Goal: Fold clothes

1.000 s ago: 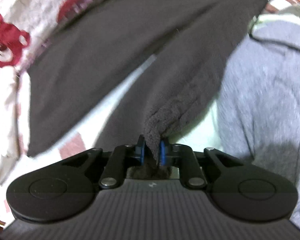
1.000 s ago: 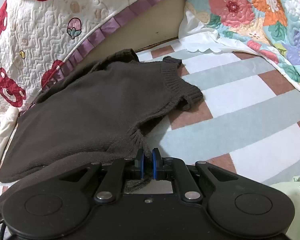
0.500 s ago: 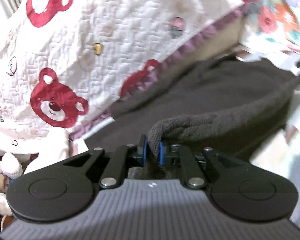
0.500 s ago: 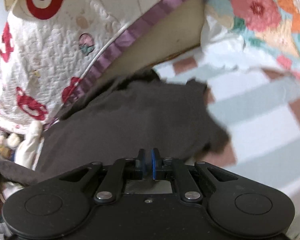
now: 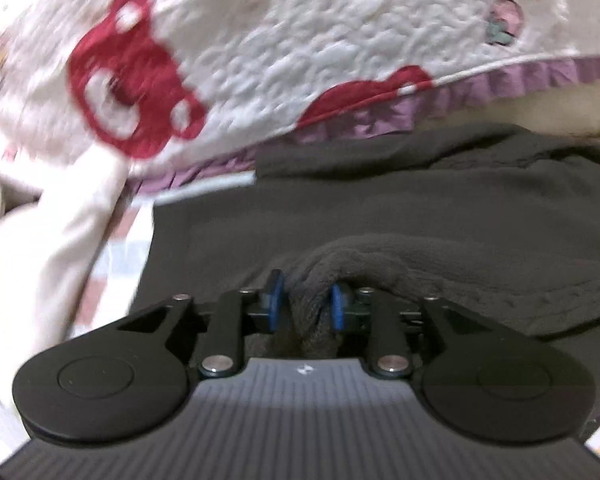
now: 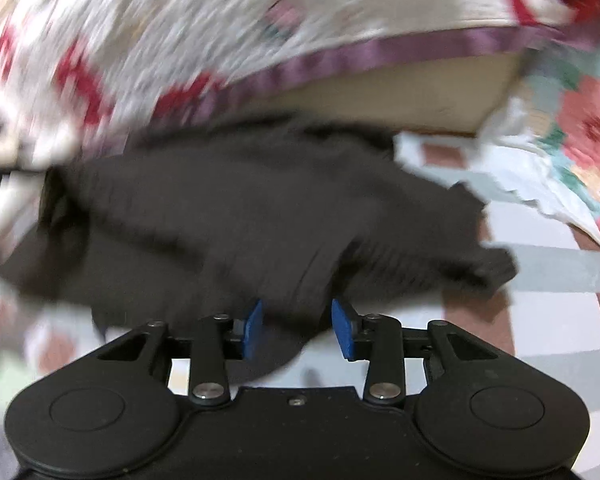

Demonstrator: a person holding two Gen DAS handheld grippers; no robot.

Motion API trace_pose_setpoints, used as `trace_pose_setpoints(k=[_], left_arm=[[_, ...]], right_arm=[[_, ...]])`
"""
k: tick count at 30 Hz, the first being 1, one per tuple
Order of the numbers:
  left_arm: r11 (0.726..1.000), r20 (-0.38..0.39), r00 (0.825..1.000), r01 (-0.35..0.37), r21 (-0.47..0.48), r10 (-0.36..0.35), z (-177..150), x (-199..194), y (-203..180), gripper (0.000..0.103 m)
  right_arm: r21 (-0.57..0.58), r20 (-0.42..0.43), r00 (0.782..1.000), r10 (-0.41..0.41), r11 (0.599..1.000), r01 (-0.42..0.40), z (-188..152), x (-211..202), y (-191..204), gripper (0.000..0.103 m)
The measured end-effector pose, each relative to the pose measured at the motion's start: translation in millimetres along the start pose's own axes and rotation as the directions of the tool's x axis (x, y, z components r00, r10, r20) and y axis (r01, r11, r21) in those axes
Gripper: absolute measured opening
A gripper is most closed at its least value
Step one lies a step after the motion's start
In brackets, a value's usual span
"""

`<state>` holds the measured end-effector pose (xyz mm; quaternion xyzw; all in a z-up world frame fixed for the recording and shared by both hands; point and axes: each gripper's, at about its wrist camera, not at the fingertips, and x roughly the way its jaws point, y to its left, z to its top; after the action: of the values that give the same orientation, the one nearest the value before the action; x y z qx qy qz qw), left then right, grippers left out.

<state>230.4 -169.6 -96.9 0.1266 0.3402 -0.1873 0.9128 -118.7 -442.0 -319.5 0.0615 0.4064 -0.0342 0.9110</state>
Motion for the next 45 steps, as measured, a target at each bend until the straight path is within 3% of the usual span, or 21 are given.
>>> trace_pose_setpoints(k=[4, 10, 12, 14, 16, 17, 20, 23, 27, 30, 31, 34, 36, 38, 41, 43, 45], left_arm=[[0.995, 0.051, 0.998, 0.027, -0.093, -0.022, -23, 7, 20, 0.032], [0.991, 0.075, 0.996, 0.064, -0.114, -0.056, -30, 11, 26, 0.036], [0.992, 0.084, 0.994, 0.073, -0.102, -0.064, -30, 14, 24, 0.031], [0.992, 0.108, 0.991, 0.086, -0.088, -0.076, -29, 14, 23, 0.021], [0.991, 0.119, 0.988, 0.109, -0.072, -0.1, -26, 14, 22, 0.017], [0.992, 0.123, 0.986, 0.116, -0.048, -0.109, -21, 14, 21, 0.016], [0.994, 0.148, 0.983, 0.111, 0.004, -0.111, 2, 16, 20, 0.016], [0.993, 0.189, 0.976, 0.115, -0.009, -0.111, 31, 25, 22, 0.017], [0.996, 0.177, 0.983, 0.068, -0.052, -0.058, 47, 39, 19, 0.025], [0.994, 0.216, 0.976, 0.012, -0.111, 0.012, 39, 31, 27, 0.046], [0.991, 0.226, 0.974, 0.004, -0.131, 0.026, 34, 28, 31, 0.048], [0.987, 0.178, 0.983, -0.009, -0.162, 0.038, 16, 25, 47, 0.048], [0.988, 0.112, 0.993, -0.008, -0.153, 0.025, -2, 27, 58, 0.048], [0.99, 0.029, 0.998, -0.05, -0.134, 0.055, -21, 22, 66, 0.048], [0.964, -0.087, 0.99, -0.127, -0.235, 0.109, -48, 13, 86, 0.048], [0.94, -0.117, 0.99, -0.115, -0.322, 0.081, -59, 10, 95, 0.048], [0.909, -0.146, 0.988, -0.105, -0.403, 0.049, -70, 7, 102, 0.048]], right_arm=[[-0.143, -0.093, 0.994, -0.051, 0.989, 0.037, -6, 9, 20, 0.053], [-0.145, -0.153, 0.984, -0.089, 0.987, 0.066, -9, 45, 21, 0.056], [-0.088, -0.129, 0.989, -0.066, 0.995, 0.055, -4, 50, 16, 0.055], [-0.033, -0.092, 0.995, -0.035, 0.999, 0.032, 4, 54, 12, 0.051], [-0.009, -0.046, 0.997, -0.059, 0.998, 0.058, 17, 60, 6, 0.032], [-0.001, -0.028, 0.998, -0.061, 0.998, 0.061, 24, 63, 2, 0.03], [0.004, -0.007, 0.997, -0.073, 0.997, 0.073, 50, 80, -14, 0.028], [0.006, -0.023, 0.992, -0.124, 0.992, 0.124, 66, 107, -29, 0.029], [0.145, -0.04, 0.99, -0.137, 0.979, 0.141, 67, 118, -46, 0.03], [0.215, -0.035, 0.99, -0.14, 0.966, 0.144, 60, 110, -45, 0.031], [0.22, -0.03, 0.991, -0.134, 0.966, 0.137, 56, 105, -42, 0.033], [0.137, -0.002, 0.993, -0.117, 0.984, 0.116, 40, 86, -22, 0.043], [0.063, 0.013, 0.994, -0.104, 0.993, 0.103, 21, 73, -7, 0.046], [0.026, -0.013, 0.998, -0.057, 0.998, 0.057, 7, 63, 4, 0.046], [0.012, -0.001, 1.0, -0.018, 1.0, 0.018, -3, 49, 19, 0.049], [0.02, 0.021, 1.0, -0.001, 1.0, 0.0, 0, 49, 29, 0.061], [0.038, 0.024, 1.0, 0.016, 0.999, -0.017, 9, 59, 39, 0.064]])
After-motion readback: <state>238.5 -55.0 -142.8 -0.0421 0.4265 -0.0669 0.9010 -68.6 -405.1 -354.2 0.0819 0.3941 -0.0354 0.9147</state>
